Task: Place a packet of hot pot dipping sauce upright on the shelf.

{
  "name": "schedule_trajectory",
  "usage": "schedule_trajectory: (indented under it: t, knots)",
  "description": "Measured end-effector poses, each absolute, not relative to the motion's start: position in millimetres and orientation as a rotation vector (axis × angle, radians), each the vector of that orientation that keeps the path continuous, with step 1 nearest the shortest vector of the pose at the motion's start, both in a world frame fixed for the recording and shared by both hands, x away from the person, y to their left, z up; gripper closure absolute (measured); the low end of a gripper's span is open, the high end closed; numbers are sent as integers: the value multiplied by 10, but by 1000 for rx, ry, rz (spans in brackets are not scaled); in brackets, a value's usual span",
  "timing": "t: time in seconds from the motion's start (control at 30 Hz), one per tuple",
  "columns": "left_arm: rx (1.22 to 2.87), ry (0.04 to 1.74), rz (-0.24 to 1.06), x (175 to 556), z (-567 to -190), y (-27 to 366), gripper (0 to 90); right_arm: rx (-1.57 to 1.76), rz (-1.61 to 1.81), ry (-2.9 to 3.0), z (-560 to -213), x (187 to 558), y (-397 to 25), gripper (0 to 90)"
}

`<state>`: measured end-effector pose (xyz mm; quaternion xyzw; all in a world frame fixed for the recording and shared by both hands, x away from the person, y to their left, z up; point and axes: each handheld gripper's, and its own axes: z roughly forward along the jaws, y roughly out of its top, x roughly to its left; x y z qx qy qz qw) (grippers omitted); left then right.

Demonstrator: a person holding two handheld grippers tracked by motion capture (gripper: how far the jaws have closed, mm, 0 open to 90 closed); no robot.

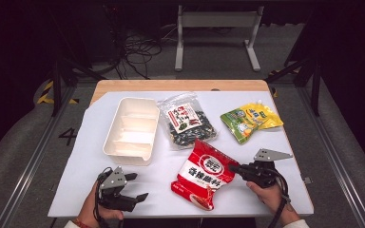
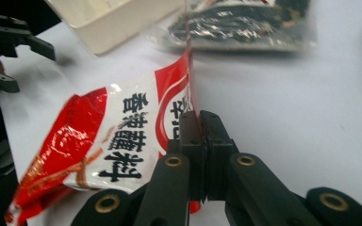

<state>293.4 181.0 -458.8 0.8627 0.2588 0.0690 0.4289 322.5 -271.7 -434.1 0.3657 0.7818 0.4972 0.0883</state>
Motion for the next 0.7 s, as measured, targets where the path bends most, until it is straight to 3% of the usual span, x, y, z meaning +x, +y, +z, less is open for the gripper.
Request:
schedule_trajectory:
  t: [0.7]
  knots:
    - [2127,544,56,3069,-4470,1216,198,744,1710,2215,-3795,3188,-2255,897]
